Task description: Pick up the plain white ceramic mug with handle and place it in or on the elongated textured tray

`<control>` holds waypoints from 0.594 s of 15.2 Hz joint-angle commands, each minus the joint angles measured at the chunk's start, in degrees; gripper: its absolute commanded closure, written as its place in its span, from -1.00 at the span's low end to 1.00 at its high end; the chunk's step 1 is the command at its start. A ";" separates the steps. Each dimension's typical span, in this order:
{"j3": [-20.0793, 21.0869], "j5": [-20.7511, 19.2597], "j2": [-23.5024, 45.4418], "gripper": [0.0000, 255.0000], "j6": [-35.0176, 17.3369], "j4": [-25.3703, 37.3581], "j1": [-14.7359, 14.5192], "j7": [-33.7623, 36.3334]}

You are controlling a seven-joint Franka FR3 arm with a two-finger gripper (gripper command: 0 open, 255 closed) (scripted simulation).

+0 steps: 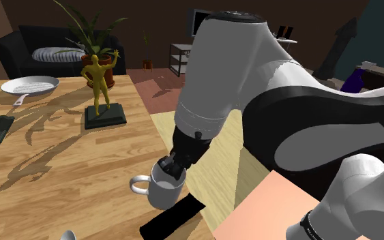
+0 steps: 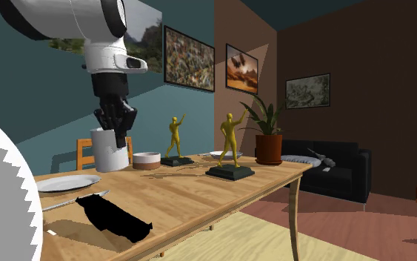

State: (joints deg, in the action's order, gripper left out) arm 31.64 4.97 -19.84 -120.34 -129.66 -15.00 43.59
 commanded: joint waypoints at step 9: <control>1.55 -0.26 1.53 1.00 -7.60 -6.21 -0.13 1.47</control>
State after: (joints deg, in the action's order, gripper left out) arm 33.05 4.81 -18.57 -127.06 -135.26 -15.17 44.93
